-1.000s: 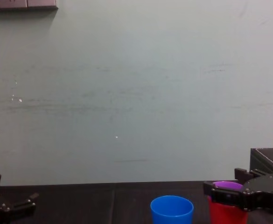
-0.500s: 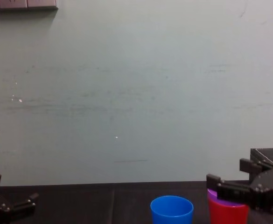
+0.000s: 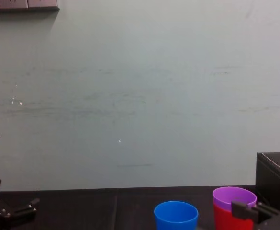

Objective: Stack the three plastic cups sequentially using one hand.

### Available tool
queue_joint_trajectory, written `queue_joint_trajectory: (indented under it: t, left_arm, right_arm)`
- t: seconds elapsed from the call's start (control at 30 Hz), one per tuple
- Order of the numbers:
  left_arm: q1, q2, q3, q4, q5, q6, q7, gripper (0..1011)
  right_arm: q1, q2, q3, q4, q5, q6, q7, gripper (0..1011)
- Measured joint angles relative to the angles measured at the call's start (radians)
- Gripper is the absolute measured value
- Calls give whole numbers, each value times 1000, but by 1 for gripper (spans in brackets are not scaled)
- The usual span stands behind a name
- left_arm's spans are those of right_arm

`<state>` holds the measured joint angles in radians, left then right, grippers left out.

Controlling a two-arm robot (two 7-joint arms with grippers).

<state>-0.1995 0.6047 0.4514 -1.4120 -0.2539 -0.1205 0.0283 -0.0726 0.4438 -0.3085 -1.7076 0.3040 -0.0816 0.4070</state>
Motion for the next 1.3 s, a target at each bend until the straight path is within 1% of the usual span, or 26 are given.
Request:
queue_joint_trajectory:
  t: [0.1,0.13,0.17,0.23,0.37,0.4,0.47,0.5,0.6,0.63,0.67,0.73,0.83,1.07,1.3]
  left_arm:
    - [0,0,0,0,0,0,0,1004]
    - [0,0,0,0,0,0,0,1005]
    - [0,0,0,0,0,0,0,1005]
    - [0,0,0,0,0,0,0,1005]
    - [0,0,0,0,0,0,0,1005]
    - [0,0,0,0,0,0,0,1005]
    - [0,0,0,0,0,0,0,1005]
    - [0,0,0,0,0,0,0,1005]
    - [0,0,0,0,0,0,0,1005]
    - [0,0,0,0,0,0,0,1005]
    - [0,0,0,0,0,0,0,1005]
    - [0,0,0,0,0,0,0,1005]
    - [0,0,0,0,0,0,0,1005]
    - [0,0,0,0,0,0,0,1005]
    - [0,0,0,0,0,0,0,1005]
  right_arm:
    - [-7,-12,-11,-1,-22,6,-23,1003]
    - [-10,-24,-15,-1,-33,15,-42,1003]
    - [-10,-24,-15,-1,-33,15,-42,1003]
    - [-16,-52,-23,-2,-62,37,-84,1003]
    - [-17,-82,-29,-1,-93,64,-126,1002]
    - [-15,-99,-32,4,-106,83,-145,1003]
    - [-11,-115,-34,10,-115,103,-158,1003]
    - [-5,-129,-35,17,-123,120,-169,1003]
    - [6,-148,-36,26,-136,140,-183,1003]
    - [13,-161,-36,32,-143,152,-190,1002]
    - [13,-161,-36,32,-143,152,-190,1002]
    - [30,-184,-35,47,-153,175,-200,1003]
    - [46,-205,-34,65,-162,186,-206,1003]
    - [82,-246,-30,115,-179,197,-210,1003]
    - [119,-277,-27,171,-190,199,-210,1003]
